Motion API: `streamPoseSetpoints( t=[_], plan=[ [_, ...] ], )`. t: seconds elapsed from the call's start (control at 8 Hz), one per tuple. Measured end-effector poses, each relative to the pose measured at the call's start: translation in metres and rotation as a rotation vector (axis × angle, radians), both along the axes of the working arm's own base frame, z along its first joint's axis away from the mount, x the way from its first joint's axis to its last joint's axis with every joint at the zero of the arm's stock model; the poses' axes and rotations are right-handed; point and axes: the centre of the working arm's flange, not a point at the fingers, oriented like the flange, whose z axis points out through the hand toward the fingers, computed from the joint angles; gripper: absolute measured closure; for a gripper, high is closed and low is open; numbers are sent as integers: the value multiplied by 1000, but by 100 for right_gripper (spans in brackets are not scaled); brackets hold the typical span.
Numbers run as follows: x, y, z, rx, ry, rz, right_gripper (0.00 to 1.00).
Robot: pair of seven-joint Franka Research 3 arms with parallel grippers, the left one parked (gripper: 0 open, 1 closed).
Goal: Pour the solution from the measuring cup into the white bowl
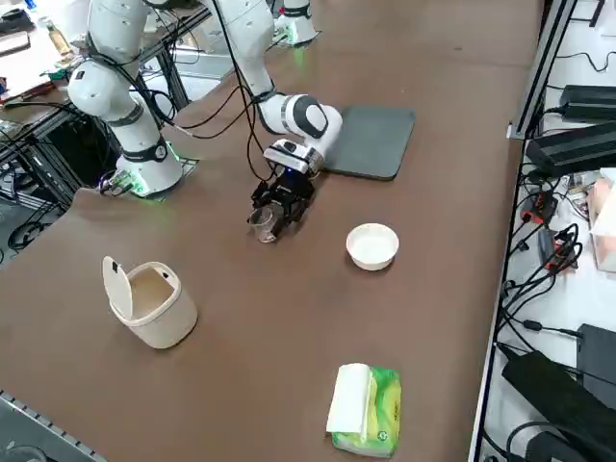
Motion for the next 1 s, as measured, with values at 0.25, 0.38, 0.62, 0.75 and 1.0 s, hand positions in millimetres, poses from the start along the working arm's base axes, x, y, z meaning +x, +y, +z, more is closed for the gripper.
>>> streamPoseSetpoints(
  t=[0.25,0.38,0.62,0.75,1.0],
  plan=[
    [3,10,0,24,13,23,0],
    [10,27,5,69,31,24,0],
    [39,74,52,200,75,32,0],
    [51,94,92,273,105,68,0],
    [64,119,198,490,220,194,0]
  ],
)
